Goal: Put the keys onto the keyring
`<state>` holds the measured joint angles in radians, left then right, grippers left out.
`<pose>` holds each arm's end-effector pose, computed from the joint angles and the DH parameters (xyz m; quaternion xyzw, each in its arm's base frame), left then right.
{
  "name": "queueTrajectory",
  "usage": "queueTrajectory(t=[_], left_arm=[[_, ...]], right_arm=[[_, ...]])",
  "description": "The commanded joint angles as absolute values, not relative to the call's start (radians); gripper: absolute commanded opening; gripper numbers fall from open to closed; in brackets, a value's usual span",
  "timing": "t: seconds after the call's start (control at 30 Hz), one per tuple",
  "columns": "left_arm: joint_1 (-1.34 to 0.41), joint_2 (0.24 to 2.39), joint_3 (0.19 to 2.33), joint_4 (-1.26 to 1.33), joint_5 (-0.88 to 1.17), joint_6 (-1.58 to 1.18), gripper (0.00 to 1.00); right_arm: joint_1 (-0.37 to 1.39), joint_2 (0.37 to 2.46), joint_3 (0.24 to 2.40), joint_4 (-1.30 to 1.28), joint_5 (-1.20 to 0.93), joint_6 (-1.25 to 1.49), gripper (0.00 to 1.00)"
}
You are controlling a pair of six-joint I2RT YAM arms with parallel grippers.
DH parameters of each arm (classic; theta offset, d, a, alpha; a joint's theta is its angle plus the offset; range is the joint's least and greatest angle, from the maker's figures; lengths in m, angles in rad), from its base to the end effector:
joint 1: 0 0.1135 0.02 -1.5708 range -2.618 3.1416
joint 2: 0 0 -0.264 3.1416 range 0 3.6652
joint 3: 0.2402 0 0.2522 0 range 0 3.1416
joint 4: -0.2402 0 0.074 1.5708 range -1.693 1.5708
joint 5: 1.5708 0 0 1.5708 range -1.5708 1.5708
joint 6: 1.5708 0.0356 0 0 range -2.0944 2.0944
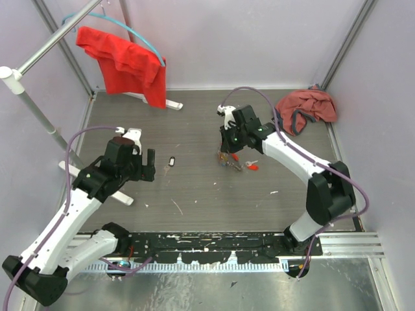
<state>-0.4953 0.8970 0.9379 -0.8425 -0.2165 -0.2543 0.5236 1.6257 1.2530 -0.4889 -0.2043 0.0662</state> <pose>0.1560 -0.0756 0.3116 0.0705 0.9197 -0.0434 0.3838 0.3041 0.1839 0.2612 -0.2460 0.9006 0.1919 0.3027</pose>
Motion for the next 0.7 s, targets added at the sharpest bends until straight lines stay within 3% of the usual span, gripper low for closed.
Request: queueTrajectory(t=[0.0,0.37,0.67], left_arm=[[-0.496,0.813,0.924,-0.773,-0.159,-0.247,0.99],[-0.524,0.692,0.911,-0.639,-0.017,-0.321,0.93],[-0.683,0.739,0.892,-0.439,-0.014,-0.334,0.83]], right_arm=[[0.528,1.483,1.217,-0.403,-0.366,0.025,0.01],[0.528,1.275,1.177,-0.409,-0.484,0.132,0.01],[0.528,1.136,1.181,-0.454,-0.523,0.143,0.01]])
